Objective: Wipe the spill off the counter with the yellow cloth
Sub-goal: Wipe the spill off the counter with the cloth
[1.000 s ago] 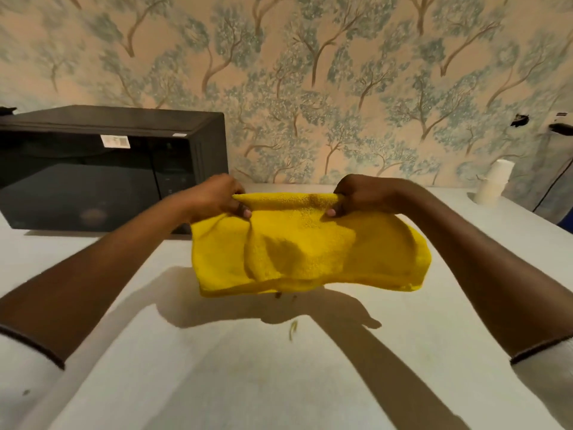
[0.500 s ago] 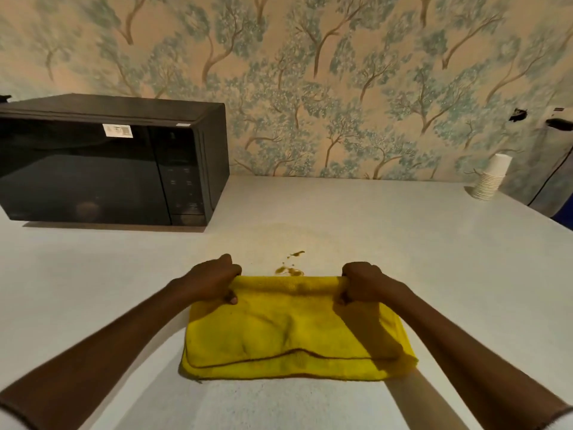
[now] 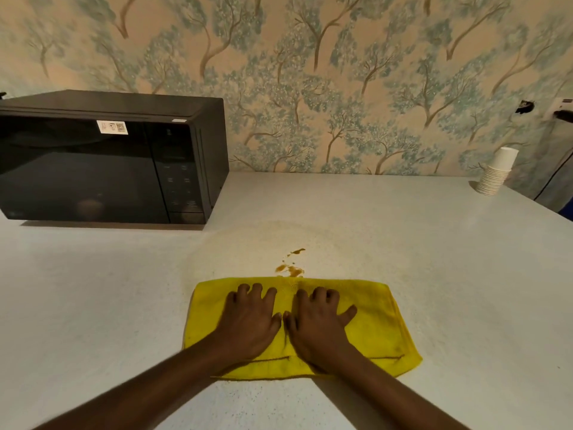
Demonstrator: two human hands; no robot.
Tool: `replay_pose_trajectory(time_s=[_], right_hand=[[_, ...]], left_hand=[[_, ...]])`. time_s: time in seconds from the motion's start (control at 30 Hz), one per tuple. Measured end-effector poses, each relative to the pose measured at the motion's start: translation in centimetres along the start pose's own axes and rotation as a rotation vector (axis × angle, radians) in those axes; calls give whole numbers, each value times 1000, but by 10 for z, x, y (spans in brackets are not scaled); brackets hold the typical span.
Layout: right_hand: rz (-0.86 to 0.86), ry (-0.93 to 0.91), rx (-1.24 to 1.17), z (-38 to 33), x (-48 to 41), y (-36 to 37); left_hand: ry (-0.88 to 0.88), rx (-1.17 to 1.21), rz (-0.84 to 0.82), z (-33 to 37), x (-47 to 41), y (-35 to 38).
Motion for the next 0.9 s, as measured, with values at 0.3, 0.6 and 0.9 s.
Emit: replay_pose_trajectory(time_s=[0.3, 0.6, 0.9], right_hand=[[-60, 35, -49, 27, -16, 15], [-78, 86, -42, 44, -69, 15], [-96, 81, -47, 41, -137, 14]], left_hand=[[31, 33, -51, 1, -13, 22], [59, 28, -74, 2, -71, 32], [7, 51, -96, -17, -133, 36]])
Point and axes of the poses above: each hand's wrist, its own x-axis away from the middle knuckle, its own y-axis out of the palm, z = x × y, the point moved 4 cm from there along -x, towards the middle knuckle, and after that the axes turned 3 degrees about -z, right-handed, at the moved point
